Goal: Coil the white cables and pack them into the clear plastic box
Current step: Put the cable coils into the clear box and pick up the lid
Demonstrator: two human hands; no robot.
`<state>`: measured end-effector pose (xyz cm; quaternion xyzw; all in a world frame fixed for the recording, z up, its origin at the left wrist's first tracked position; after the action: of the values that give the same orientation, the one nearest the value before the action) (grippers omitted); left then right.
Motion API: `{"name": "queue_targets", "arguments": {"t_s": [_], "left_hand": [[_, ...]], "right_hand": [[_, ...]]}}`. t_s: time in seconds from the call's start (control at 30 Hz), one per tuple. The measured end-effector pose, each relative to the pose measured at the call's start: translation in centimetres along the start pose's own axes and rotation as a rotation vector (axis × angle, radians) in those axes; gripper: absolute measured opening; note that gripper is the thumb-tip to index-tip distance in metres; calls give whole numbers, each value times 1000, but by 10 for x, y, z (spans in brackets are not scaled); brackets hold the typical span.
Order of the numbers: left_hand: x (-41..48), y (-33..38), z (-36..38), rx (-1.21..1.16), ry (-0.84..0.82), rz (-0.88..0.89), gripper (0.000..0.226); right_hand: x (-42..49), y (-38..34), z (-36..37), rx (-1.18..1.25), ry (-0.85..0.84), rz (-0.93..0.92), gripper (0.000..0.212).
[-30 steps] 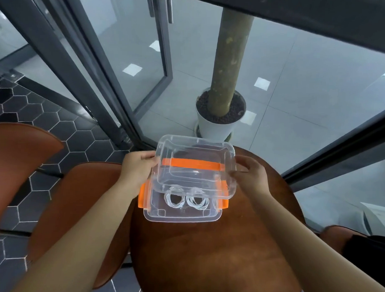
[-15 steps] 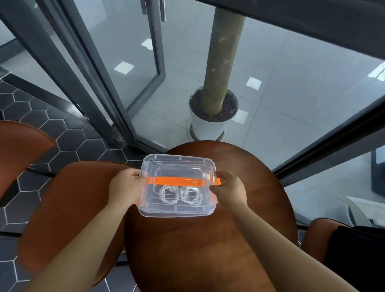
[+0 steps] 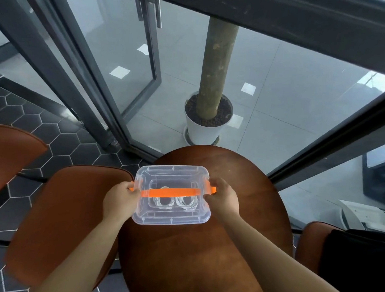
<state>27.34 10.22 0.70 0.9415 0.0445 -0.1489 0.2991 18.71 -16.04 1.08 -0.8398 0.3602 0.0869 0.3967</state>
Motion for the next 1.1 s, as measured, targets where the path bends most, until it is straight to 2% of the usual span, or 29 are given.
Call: {"name": "queue_targets", "arguments": {"t_s": [0.1,0.2,0.3,0.43,0.5,0.57,0.63,0.77,0.87,0.93,1.0,1.1], "left_hand": [[2,-7,7,-90,-7,-53,31],[4,-9,8,-344,-36,-200,41],[6,-13,7,-383,-62,-274,57],[7,-18,7,-597,-193,-397,54],[7,-20,7,-553,-196,-356,37],[6,-17,9,-481,-138,-268,7],[3,-16,10,-416,-75,-187,16],[4,-20,10,-275,-29,-108,12],[0,-15,11,-177,37,-35,19],[-4,-13,13,-110,89,25,17],[-7,-12,15,-45,119,58,12],[-11,-6,17,109,150,118,13]], "right_hand": [[1,4,2,13,-11,21,53],[10,10,2,24,-39,58,62],[14,9,3,42,-89,58,58],[13,10,5,-7,-89,3,53],[15,12,4,37,-110,16,52],[20,14,2,102,-152,62,55],[24,14,2,193,-191,137,65],[33,24,7,354,-263,320,81],[34,30,9,387,-341,377,70],[30,28,6,407,-375,373,49],[28,26,3,416,-373,355,32],[26,24,2,328,-308,295,19]]}}
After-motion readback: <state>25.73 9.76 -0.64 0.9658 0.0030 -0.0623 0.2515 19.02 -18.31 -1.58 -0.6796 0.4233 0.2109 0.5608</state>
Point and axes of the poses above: each hand's wrist, its own x-axis towards the middle knuckle, its own z-axis out of the palm, y = z × x, the point moved 2 cm from there along x, towards the middle knuckle, and after that the axes turned 4 degrees about z, right-handed, at the moved point
